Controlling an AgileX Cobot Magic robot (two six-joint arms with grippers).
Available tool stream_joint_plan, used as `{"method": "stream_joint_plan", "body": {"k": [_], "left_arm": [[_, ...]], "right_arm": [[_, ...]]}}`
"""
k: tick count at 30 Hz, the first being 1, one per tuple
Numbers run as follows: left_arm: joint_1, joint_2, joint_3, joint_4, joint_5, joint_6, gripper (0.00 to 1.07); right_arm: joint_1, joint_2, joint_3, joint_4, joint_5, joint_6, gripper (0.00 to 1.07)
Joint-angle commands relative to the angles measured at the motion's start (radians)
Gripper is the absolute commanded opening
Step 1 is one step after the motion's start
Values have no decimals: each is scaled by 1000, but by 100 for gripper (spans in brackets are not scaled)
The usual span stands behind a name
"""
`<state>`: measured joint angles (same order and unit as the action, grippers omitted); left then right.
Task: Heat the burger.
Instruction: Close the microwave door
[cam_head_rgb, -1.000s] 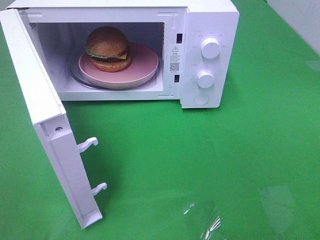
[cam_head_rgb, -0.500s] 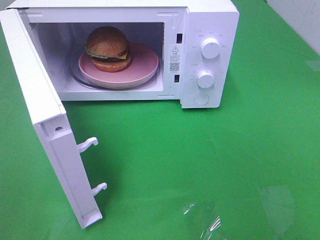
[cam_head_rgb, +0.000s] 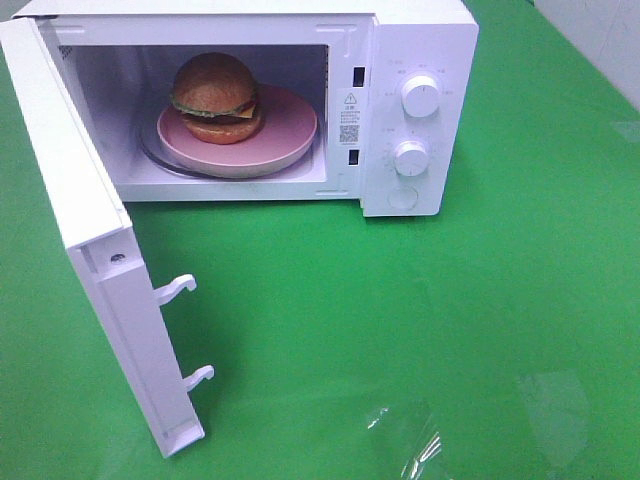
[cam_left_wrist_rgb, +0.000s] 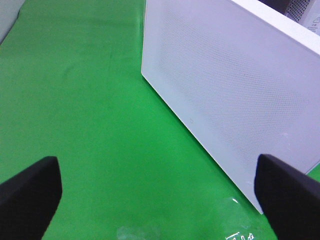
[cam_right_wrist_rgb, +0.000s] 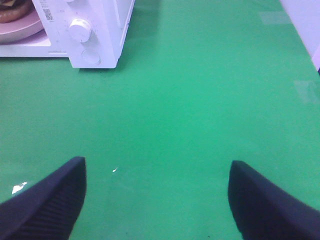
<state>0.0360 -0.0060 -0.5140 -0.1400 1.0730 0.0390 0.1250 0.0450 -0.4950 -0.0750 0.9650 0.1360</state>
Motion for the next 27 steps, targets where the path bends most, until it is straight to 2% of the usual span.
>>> {"method": "stream_joint_plan", "body": {"k": [1, 27], "left_arm": [[-2, -15, 0, -4, -6, -1, 96], [-2, -11, 0, -6, -6, -1, 96]], "right_arm": [[-18, -47, 1, 3, -5, -5, 76], [-18, -75, 6, 3, -4, -5, 76]]}}
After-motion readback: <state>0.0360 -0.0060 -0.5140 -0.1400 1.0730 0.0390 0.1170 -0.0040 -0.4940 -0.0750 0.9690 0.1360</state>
